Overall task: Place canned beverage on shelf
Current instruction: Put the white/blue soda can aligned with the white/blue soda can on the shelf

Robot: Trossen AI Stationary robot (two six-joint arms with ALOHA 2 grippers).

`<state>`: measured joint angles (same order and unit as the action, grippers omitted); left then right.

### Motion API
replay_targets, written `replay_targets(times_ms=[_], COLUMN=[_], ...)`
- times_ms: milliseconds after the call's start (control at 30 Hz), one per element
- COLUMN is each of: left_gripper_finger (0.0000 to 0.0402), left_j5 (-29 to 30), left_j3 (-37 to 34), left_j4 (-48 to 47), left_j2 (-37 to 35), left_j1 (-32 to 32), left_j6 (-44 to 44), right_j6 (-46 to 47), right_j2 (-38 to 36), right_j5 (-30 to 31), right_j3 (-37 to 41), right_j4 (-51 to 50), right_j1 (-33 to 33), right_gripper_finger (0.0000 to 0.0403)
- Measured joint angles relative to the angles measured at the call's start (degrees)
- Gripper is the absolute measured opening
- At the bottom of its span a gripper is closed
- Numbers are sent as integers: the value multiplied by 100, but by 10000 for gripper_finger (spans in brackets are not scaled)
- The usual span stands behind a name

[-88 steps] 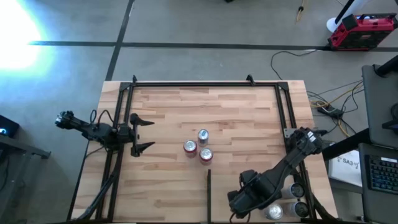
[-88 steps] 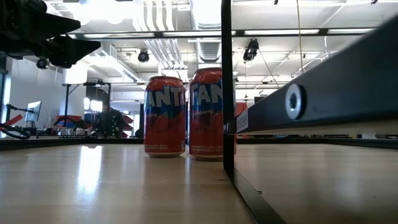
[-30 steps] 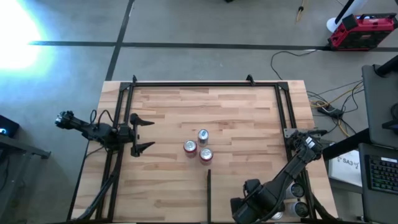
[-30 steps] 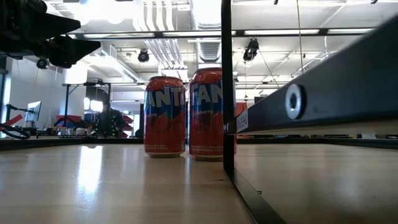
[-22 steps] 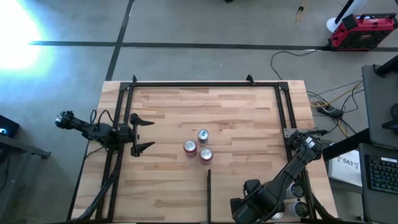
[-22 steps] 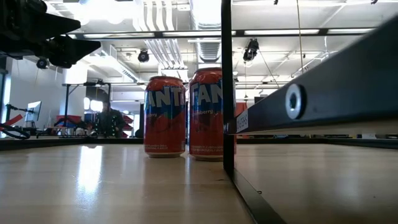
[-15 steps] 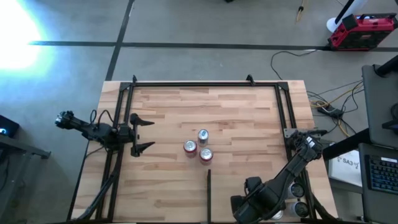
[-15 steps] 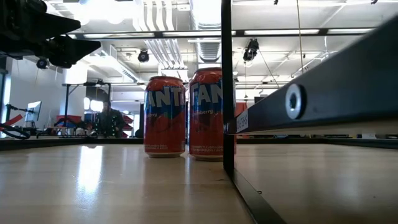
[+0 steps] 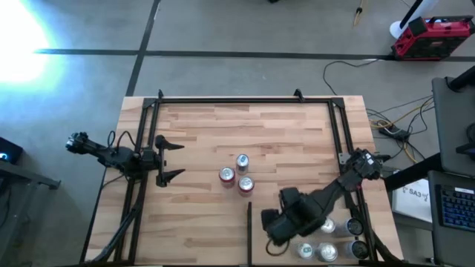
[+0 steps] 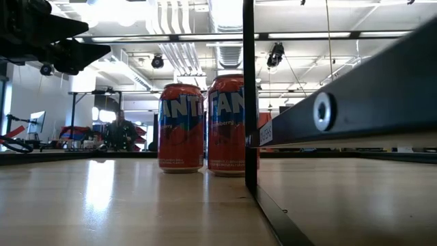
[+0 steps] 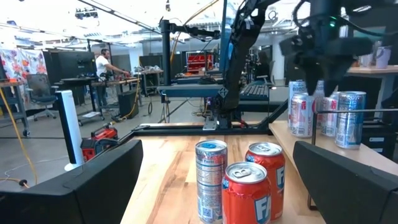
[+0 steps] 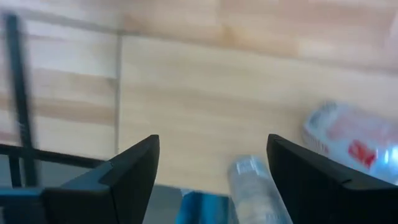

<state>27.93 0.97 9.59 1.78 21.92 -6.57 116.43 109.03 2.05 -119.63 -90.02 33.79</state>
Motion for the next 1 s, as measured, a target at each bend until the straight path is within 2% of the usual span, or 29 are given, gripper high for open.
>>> replay_targets(times_ms=[267, 400, 533, 767, 1000], left_gripper_finger=[400, 400, 400, 400, 400], left_j5=[1, 1, 1, 1, 1], left_j3=[0, 0, 0, 0, -2], left_j4=[-1, -1, -1, -2, -23], left_j2=[2, 2, 2, 2, 2], left_j1=[0, 0, -1, 0, 1], left_j6=[0, 2, 2, 0, 0], right_j6=[-1466, -2632, -4170, -6362, -7517], right_j2=[-65, -22, -22, 124, 674], right_j5=[144, 153, 162, -92, -640], right_j3=[22, 29, 31, 102, -29], right_j4=[3, 76, 443, 1113, 1391], right_j1=[-1148, -1884, -2505, -3065, -3392], right_gripper_finger=[270, 270, 270, 270, 270])
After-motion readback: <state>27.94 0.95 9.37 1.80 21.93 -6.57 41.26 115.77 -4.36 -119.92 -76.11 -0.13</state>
